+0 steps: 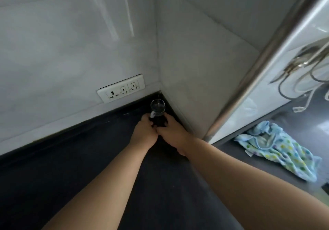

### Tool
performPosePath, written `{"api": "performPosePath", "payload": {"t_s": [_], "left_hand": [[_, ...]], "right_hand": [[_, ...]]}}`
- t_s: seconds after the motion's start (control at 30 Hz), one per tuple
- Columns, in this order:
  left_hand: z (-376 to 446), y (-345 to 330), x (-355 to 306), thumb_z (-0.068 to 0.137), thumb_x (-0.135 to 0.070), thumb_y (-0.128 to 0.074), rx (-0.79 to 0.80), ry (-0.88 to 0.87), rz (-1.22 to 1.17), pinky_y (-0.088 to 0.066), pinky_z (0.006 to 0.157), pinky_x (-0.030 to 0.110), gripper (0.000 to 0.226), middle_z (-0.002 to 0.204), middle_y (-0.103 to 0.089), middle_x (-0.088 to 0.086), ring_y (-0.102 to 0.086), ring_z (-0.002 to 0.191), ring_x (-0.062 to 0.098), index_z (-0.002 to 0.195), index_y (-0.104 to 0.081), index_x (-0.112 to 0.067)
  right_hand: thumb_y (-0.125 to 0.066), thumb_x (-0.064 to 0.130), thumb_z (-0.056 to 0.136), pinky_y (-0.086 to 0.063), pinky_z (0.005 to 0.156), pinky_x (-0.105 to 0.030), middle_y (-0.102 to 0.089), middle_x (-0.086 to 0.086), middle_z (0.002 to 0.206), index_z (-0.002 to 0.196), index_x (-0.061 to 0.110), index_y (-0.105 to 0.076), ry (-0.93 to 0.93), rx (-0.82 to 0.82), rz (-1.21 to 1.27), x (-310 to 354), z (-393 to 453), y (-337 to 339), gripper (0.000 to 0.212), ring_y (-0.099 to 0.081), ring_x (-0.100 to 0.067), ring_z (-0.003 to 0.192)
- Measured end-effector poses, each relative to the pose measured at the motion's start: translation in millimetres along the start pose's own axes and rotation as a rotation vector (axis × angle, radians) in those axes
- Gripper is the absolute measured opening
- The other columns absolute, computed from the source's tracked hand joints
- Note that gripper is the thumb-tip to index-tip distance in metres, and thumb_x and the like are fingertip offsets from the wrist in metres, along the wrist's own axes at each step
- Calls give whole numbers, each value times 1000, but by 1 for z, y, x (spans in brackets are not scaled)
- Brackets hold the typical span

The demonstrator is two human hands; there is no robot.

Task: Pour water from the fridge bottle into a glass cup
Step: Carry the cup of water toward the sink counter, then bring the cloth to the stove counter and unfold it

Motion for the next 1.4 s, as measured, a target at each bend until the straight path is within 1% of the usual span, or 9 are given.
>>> {"api": "performPosePath", "payload": {"t_s": [0.13,0.4,0.53,0.7,0.87,1.0,1.17,1.27,1.4], "left_hand": [[-42,-6,-13,100,-18,-57,85,-40,93,-53,103,40,49,138,-62,3,-63,121,21,148,-49,-21],[-146,-41,-49,104,-31,-54,251,-341,386,-49,104,31,33,140,-56,-11,-52,131,11,136,-60,-30],[-167,-77,-73,104,-35,-50,200,-506,585,-48,103,31,37,144,-52,-17,-48,134,11,141,-54,-33],[-162,-141,-122,104,-35,-50,265,-589,691,-44,112,40,55,161,-40,-11,-40,146,17,157,-36,-30],[-137,-219,-183,102,-32,-51,420,-574,801,-38,115,54,71,172,-18,-3,-26,154,28,164,-16,-32],[-122,-267,-213,100,-29,-58,458,-547,799,-36,119,55,88,174,-7,2,-18,157,33,165,0,-37],[-105,-287,-221,89,-44,-73,405,-509,795,-29,122,58,106,174,5,-1,-12,157,38,162,4,-47],[-111,-279,-220,89,-47,-72,422,-437,709,-45,111,54,83,164,-27,1,-39,146,36,156,-24,-48],[-139,-236,-227,96,-29,-61,287,-378,523,-58,87,44,45,118,-66,-2,-66,105,24,138,-49,-38]], "right_hand": [[-62,22,99,-37,109,-21,-50,1,153,159,24,-36,-36,-8,-169,-12,-41,12,65,-46,-14,140],[-61,21,91,-55,87,-30,-71,14,108,116,34,-69,-77,-326,-263,-71,-150,104,29,-67,-8,97],[-61,22,95,-47,93,-26,-63,6,129,129,27,-65,-173,-470,-384,-117,-186,172,35,-61,-12,110],[-61,23,94,-40,113,-40,-34,-8,163,159,19,-34,-324,-523,-489,-165,-185,253,70,-38,-28,146],[-65,30,95,-39,116,-47,-16,-9,169,165,15,4,-408,-454,-448,-198,-164,296,100,-32,-32,151],[-56,18,98,-49,88,-37,-41,-9,145,155,12,-33,-406,-414,-661,-220,-155,305,61,-52,-32,123],[-53,19,101,-52,86,-38,-50,-5,129,128,18,-64,-205,-391,-667,-210,-172,308,29,-56,-28,99],[-55,18,103,-46,94,-25,-46,-2,141,133,13,-63,-40,-373,-610,-183,-192,305,32,-56,-20,121],[-52,21,103,-47,98,-34,-54,1,141,133,20,-60,5,-297,-547,-141,-212,304,31,-56,-23,124]]}}
Point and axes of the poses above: each hand's wrist, its own z-axis towards the middle knuckle, its own y-axis out of the back of the hand, x = y × z, the point moved 3 cm from there along z, towards the middle knuckle
